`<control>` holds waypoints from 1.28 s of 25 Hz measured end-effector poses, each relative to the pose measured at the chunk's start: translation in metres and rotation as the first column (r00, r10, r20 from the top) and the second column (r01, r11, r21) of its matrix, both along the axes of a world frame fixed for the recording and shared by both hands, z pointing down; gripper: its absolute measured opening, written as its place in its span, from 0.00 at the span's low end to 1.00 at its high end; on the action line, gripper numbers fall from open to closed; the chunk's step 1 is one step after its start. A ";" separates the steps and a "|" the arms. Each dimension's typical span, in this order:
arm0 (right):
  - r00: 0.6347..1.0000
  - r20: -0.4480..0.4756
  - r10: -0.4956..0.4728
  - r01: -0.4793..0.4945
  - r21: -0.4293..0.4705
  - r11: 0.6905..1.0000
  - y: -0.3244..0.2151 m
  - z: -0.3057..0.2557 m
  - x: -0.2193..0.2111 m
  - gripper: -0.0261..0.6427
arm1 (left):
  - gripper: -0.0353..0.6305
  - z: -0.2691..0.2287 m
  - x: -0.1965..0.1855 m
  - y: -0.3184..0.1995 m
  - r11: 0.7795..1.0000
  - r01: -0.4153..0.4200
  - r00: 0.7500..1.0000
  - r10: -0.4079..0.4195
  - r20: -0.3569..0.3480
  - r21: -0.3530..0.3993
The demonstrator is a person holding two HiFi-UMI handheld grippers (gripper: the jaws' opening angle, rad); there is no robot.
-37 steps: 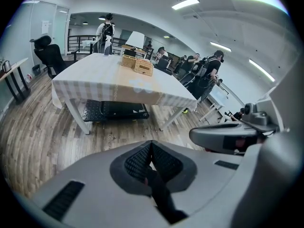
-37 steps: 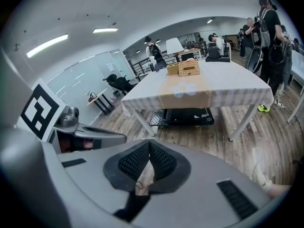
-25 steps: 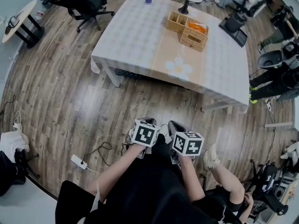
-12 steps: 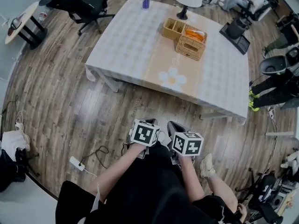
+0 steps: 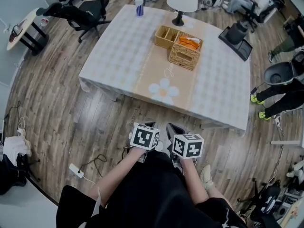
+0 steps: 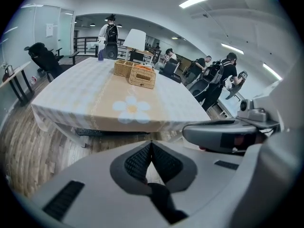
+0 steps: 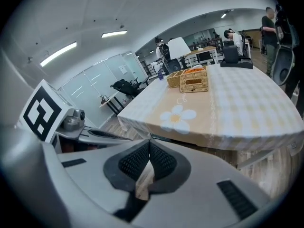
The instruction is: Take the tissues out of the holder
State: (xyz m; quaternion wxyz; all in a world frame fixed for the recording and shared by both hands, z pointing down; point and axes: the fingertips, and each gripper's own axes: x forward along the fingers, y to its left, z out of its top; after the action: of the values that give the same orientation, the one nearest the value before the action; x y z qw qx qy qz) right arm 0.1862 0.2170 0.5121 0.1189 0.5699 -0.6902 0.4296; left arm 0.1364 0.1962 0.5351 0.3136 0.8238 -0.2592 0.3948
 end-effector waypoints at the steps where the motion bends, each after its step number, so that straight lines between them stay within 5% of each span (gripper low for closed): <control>1: 1.000 0.003 -0.004 0.004 0.001 1.000 -0.002 0.000 0.004 0.06 | 0.05 0.001 0.005 -0.002 1.000 0.001 1.000 -0.001 0.001 0.000; 20: 1.000 0.019 0.008 -0.008 0.010 1.000 -0.031 0.006 0.044 0.06 | 0.05 0.006 0.056 -0.030 1.000 -0.028 1.000 0.028 -0.006 -0.003; 32: 0.998 -0.016 0.057 -0.056 0.013 0.998 -0.087 0.002 0.075 0.06 | 0.05 0.002 0.091 -0.090 0.997 -0.080 0.996 0.080 -0.026 0.010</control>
State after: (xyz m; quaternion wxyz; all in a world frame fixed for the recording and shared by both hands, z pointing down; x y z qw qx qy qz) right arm 0.2614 0.1297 0.5140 0.1087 0.5934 -0.6756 0.4239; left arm 0.2276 0.1062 0.5373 0.2973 0.8400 -0.2238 0.3950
